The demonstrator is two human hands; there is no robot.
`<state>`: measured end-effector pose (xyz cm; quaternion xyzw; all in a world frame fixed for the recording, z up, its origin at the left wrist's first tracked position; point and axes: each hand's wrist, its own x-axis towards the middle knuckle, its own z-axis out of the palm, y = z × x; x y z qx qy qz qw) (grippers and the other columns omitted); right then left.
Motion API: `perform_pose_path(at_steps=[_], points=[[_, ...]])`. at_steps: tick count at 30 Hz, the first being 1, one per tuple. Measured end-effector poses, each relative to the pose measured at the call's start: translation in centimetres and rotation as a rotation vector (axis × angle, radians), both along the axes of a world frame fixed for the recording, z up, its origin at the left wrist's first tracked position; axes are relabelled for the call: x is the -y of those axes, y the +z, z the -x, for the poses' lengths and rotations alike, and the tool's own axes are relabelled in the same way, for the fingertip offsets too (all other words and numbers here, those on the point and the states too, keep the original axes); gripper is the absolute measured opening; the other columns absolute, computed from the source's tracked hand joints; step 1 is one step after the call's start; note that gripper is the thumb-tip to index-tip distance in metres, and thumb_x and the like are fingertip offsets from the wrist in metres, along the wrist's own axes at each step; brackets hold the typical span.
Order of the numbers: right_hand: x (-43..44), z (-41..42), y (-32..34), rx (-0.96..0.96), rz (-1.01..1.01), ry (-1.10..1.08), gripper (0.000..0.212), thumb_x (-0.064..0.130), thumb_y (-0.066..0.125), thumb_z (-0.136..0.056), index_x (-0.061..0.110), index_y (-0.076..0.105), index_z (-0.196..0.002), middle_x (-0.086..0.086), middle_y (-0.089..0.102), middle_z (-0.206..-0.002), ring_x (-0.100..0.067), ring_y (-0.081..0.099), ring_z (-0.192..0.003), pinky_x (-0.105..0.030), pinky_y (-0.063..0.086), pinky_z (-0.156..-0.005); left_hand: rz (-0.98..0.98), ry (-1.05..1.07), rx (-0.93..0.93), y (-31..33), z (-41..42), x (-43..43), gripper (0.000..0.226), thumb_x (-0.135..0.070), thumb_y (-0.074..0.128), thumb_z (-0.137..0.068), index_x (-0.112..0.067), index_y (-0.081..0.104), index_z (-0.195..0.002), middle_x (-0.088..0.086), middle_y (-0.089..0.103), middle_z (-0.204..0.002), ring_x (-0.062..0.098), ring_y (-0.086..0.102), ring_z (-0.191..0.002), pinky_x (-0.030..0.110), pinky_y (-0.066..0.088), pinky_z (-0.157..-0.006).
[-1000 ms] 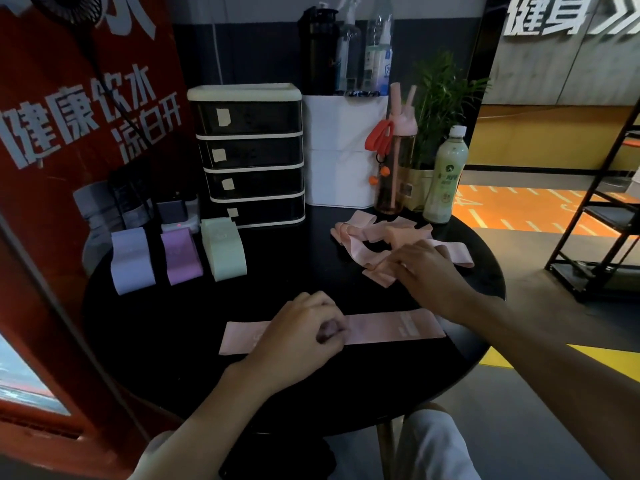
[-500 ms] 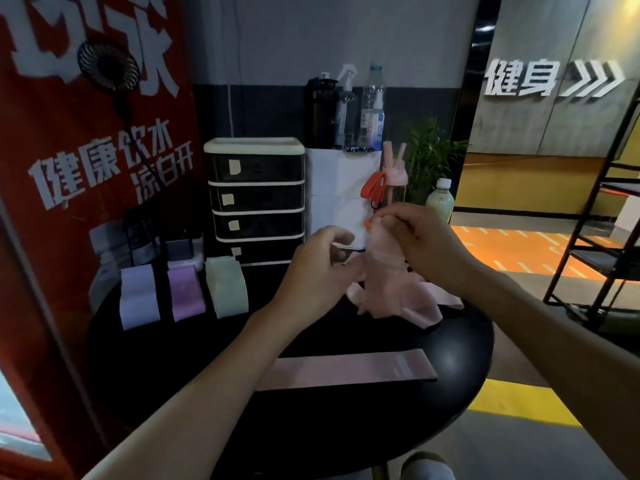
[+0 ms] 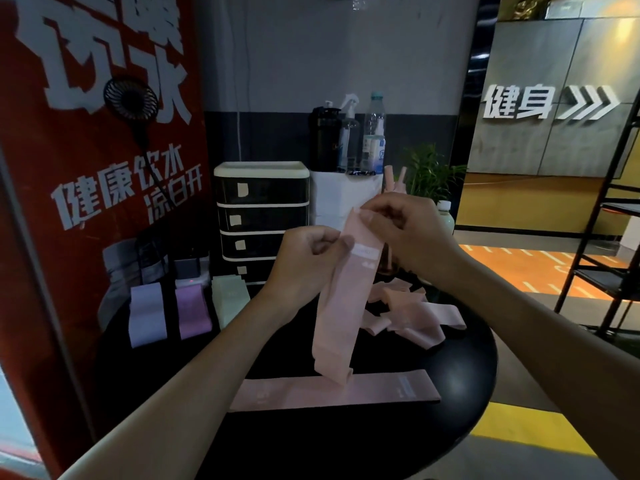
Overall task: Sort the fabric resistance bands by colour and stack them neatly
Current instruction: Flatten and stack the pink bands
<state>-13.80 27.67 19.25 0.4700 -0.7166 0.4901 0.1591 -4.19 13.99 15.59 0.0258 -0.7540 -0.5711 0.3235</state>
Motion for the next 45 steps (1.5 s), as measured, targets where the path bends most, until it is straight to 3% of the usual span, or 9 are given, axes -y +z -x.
perform_pose_path(at_steps=[6,9,14,21,27,31,33,38,45], points=[[0.8,-0.6,0.8,-0.029,0.019,-0.024,0.024,0.020,0.054,-0.098,0.005,0.071,-0.091,-0.007,0.066,-0.078,-0.009,0.052,-0.063,-0.020,0.042,-0.057,-0.017,-0.062,-0.014,-0.2,-0.3,0.1,0.010,-0.017,0.064,-0.096,-0.014,0.073,-0.098,0.004,0.077,-0.090,0.016,0.074,-0.084,0.027,0.059,-0.074],[0.9,-0.8,1.0,-0.006,0.005,-0.005,0.024,0.020,0.054,-0.099,0.005,0.070,-0.092,0.000,0.061,-0.069,0.000,0.049,-0.055,-0.011,0.038,-0.052,-0.047,-0.057,-0.045,-0.2,-0.3,0.2,0.012,-0.014,0.062,-0.097,-0.013,0.074,-0.097,0.004,0.077,-0.089,0.016,0.074,-0.084,0.026,0.059,-0.074],[0.8,-0.9,1.3,0.026,0.005,0.059,0.013,0.016,0.061,-0.094,0.010,0.072,-0.099,0.010,0.069,-0.084,0.005,0.061,-0.072,-0.013,0.051,-0.069,-0.044,-0.053,-0.046,-0.1,-0.4,0.6,0.014,-0.015,0.061,-0.097,-0.012,0.074,-0.099,0.003,0.077,-0.092,0.017,0.073,-0.087,0.027,0.059,-0.076],[1.4,-0.6,2.1,0.032,0.103,-0.006,0.010,0.020,0.065,-0.091,0.011,0.070,-0.093,0.003,0.067,-0.084,-0.014,0.065,-0.080,-0.024,0.055,-0.071,-0.090,-0.207,0.048,-1.8,-0.6,0.8,0.016,-0.009,0.065,-0.094,-0.012,0.070,-0.108,0.002,0.077,-0.100,0.016,0.074,-0.093,0.026,0.058,-0.078],[1.0,0.2,2.3,0.123,0.242,-0.077,0.012,0.023,0.064,-0.092,0.024,0.067,-0.081,0.008,0.066,-0.081,-0.016,0.067,-0.082,-0.034,0.059,-0.071,-0.098,-0.274,0.177,-5.6,-1.3,1.7,0.014,-0.011,0.061,-0.097,-0.006,0.071,-0.106,0.008,0.077,-0.099,0.018,0.072,-0.090,0.025,0.056,-0.075],[0.3,1.5,1.6,0.160,0.301,-0.167,0.015,0.022,0.063,-0.093,0.025,0.068,-0.079,0.007,0.065,-0.083,-0.007,0.065,-0.073,-0.028,0.059,-0.063,-0.099,-0.264,0.267,-7.6,-2.4,2.6,0.015,-0.014,0.063,-0.096,-0.003,0.070,-0.105,0.009,0.075,-0.090,0.014,0.067,-0.080,0.024,0.050,-0.070],[-0.2,2.3,1.0,0.182,0.321,-0.229,0.014,0.022,0.064,-0.092,0.026,0.067,-0.080,0.007,0.065,-0.085,-0.010,0.065,-0.078,-0.030,0.059,-0.068,-0.095,-0.277,0.305,-8.3,-3.1,3.2,0.015,-0.017,0.064,-0.096,-0.007,0.071,-0.104,0.015,0.074,-0.096,0.018,0.067,-0.084,0.027,0.049,-0.073],[-1.6,3.7,-1.0,0.281,0.342,-0.288,0.008,0.018,0.063,-0.093,0.012,0.068,-0.094,0.005,0.064,-0.083,-0.004,0.061,-0.071,-0.020,0.052,-0.063,-0.178,-0.289,0.341,-9.0,-4.6,4.9,0.018,-0.013,0.061,-0.095,0.000,0.070,-0.105,0.013,0.073,-0.093,0.021,0.066,-0.084,0.023,0.052,-0.069],[-4.8,4.8,-6.1,0.351,0.198,-0.350,0.009,0.015,0.064,-0.092,0.011,0.067,-0.085,-0.002,0.066,-0.078,-0.010,0.059,-0.066,-0.022,0.050,-0.059,-0.230,-0.221,0.433,-9.1,-7.0,7.5,0.030,-0.021,0.067,-0.088,-0.003,0.069,-0.112,0.018,0.073,-0.102,0.021,0.067,-0.087,0.028,0.055,-0.071]])
